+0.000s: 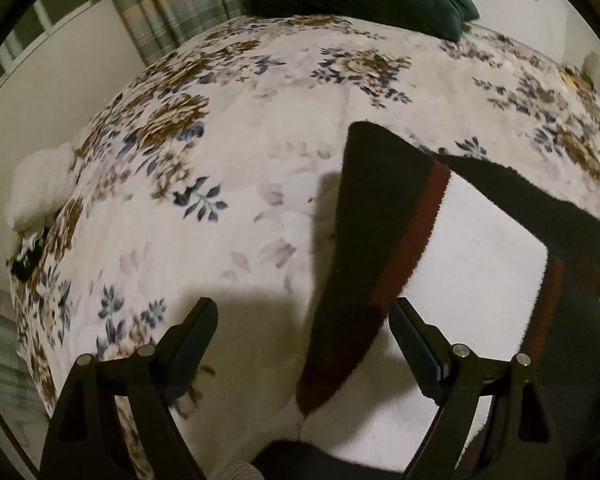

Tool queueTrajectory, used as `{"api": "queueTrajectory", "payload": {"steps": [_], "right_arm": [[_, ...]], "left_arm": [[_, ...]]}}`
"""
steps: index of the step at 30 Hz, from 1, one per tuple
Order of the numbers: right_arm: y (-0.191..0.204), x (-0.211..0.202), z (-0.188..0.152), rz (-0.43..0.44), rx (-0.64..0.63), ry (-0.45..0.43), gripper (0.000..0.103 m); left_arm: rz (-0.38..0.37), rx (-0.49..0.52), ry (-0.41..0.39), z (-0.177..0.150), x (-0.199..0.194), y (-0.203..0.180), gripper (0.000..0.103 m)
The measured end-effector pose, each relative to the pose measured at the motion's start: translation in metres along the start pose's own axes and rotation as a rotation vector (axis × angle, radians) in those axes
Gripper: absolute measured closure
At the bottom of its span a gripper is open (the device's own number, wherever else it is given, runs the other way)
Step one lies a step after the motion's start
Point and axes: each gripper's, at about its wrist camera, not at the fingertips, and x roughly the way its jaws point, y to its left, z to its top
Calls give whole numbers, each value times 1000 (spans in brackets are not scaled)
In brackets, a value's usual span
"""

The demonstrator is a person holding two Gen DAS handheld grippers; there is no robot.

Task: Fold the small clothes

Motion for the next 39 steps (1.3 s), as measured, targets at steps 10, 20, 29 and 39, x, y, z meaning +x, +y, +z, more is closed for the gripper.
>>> {"api": "queueTrajectory", "payload": {"steps": [10, 20, 29, 39], "right_arm": [[-3, -22, 8, 132, 142, -109, 13], [-6, -9, 13, -112, 138, -1, 2], [-6, -22, 12, -190, 103, -87, 77], [-11, -24, 24, -96, 52, -125, 89]], "left_arm": [[68, 140, 57, 21, 64, -23, 9], [26, 97, 67, 21, 66, -14, 4], [-20, 67, 82, 22, 69, -7, 4], [-21, 76, 68, 21, 68, -4, 4]]}}
